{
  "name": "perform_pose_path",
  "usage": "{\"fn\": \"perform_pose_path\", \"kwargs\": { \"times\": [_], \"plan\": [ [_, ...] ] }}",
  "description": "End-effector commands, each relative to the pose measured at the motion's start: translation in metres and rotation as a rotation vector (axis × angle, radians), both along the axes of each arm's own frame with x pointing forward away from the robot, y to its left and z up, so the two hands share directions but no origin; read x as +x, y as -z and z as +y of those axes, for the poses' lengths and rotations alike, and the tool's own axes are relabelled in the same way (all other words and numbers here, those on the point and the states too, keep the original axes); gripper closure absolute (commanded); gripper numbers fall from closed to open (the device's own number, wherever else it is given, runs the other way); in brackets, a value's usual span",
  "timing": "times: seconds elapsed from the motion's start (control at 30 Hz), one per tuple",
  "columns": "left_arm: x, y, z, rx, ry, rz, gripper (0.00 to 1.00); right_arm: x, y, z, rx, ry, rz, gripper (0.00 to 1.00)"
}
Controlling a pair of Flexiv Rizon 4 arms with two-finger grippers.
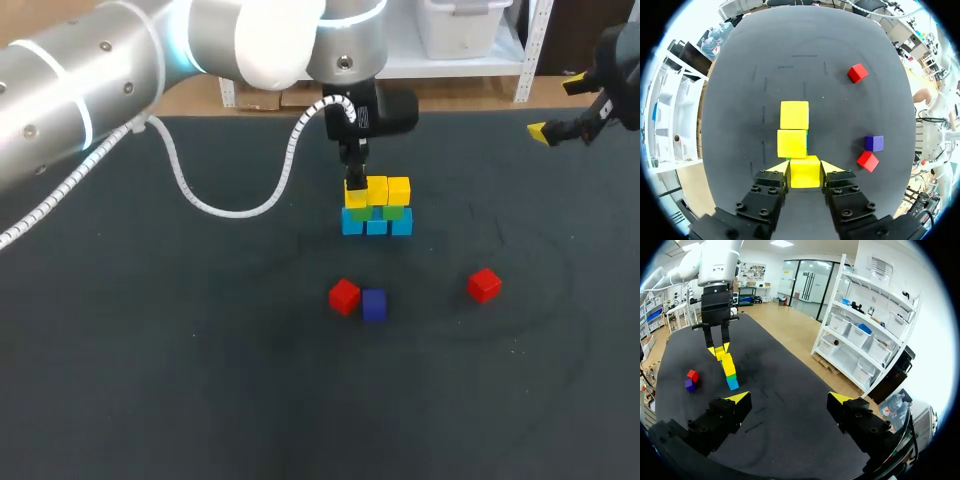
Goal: Place the blue cubes, place green cubes on the blue cubes, place the yellow cubes on the green cubes, then place the red cubes on the yellow cubes, and place purple cube on the red cubes.
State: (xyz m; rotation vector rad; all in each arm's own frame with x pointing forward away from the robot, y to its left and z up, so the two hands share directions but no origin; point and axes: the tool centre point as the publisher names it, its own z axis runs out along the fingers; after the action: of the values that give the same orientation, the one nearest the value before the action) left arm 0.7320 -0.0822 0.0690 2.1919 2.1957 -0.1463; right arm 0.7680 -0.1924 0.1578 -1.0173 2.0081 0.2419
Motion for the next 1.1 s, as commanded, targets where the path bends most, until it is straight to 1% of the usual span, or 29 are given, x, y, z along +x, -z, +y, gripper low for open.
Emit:
{"fn": "perform_pose_path", "kwargs": {
  "times": [0.03,0.57,0.63,0.67,0.77,0.83,0.9,0.93,1.03,1.1],
  "plan": [
    [0.0068,0.0009,-0.0022,0.007,0.002,0.012,1.00,-0.0008,-0.0004,0.0002,-0.001,0.002,0.000,0.00],
    [0.0094,0.0031,-0.0044,0.012,0.001,0.010,1.00,-0.0008,-0.0004,0.0002,-0.001,0.002,0.000,0.00],
    [0.0093,0.0032,-0.0044,0.012,0.001,0.009,0.96,-0.0008,-0.0004,0.0002,-0.001,0.002,0.000,0.00],
    [0.0093,0.0034,-0.0045,0.013,0.001,0.009,0.91,-0.0008,-0.0004,0.0002,-0.001,0.002,0.000,0.00],
    [0.0105,0.0046,-0.0043,0.016,-0.002,0.007,0.88,-0.0008,-0.0004,0.0002,-0.001,0.002,0.000,0.00],
    [0.0108,0.0053,-0.0040,0.019,-0.004,0.006,0.82,-0.0008,-0.0004,0.0002,-0.001,0.002,0.000,0.00],
    [0.0109,0.0054,-0.0040,0.020,-0.005,0.007,0.78,-0.0008,-0.0004,0.0002,-0.001,0.002,0.000,0.00],
    [0.0109,0.0054,-0.0040,0.021,-0.005,0.008,0.72,-0.0008,-0.0004,0.0002,-0.001,0.002,0.000,0.00],
    [0.0109,0.0056,-0.0041,0.021,-0.007,0.009,0.60,-0.0008,-0.0004,0.0002,-0.001,0.002,0.000,0.00],
    [0.0109,0.0057,-0.0045,0.020,-0.008,0.011,0.56,-0.0008,-0.0004,0.0002,-0.001,0.002,0.000,0.00]
  ]
}}
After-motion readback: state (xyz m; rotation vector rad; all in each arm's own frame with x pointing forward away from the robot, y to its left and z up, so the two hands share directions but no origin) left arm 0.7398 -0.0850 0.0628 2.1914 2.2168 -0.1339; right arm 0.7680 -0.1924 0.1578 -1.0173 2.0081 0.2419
